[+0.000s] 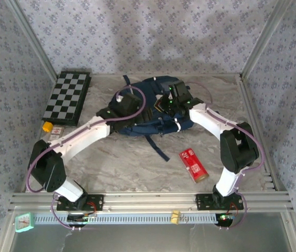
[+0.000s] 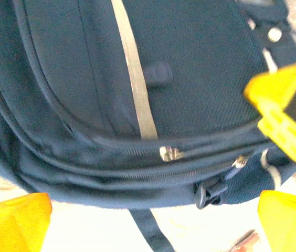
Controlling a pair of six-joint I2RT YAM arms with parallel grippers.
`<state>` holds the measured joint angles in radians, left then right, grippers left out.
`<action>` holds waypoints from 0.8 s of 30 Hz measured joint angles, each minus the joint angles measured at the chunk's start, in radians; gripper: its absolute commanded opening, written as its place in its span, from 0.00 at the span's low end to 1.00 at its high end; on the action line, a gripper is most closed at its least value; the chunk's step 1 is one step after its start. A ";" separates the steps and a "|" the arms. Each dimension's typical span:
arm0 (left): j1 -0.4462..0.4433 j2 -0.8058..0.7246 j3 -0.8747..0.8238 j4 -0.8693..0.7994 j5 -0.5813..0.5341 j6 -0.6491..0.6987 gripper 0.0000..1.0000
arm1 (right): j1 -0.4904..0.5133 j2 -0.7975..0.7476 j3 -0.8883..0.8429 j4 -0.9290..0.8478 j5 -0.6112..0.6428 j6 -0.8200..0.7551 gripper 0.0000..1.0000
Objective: Pack the student bag
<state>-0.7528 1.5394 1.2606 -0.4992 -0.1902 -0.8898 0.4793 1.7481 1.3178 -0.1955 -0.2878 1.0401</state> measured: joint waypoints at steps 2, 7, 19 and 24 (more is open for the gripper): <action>-0.023 0.013 -0.002 -0.013 -0.046 -0.027 1.00 | 0.004 0.000 0.000 0.005 0.004 0.008 0.00; -0.020 0.097 0.021 -0.026 -0.119 -0.089 1.00 | 0.011 0.000 0.000 0.007 0.016 0.019 0.00; -0.023 0.171 0.074 0.011 -0.179 -0.171 1.00 | 0.018 0.000 -0.012 0.054 0.035 0.038 0.00; -0.021 0.171 0.074 0.013 -0.190 -0.205 1.00 | 0.022 0.000 -0.014 0.071 0.038 0.045 0.00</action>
<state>-0.7734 1.7103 1.3346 -0.4866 -0.3805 -1.0946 0.5011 1.7481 1.3033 -0.1249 -0.2501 1.0851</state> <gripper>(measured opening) 0.998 0.053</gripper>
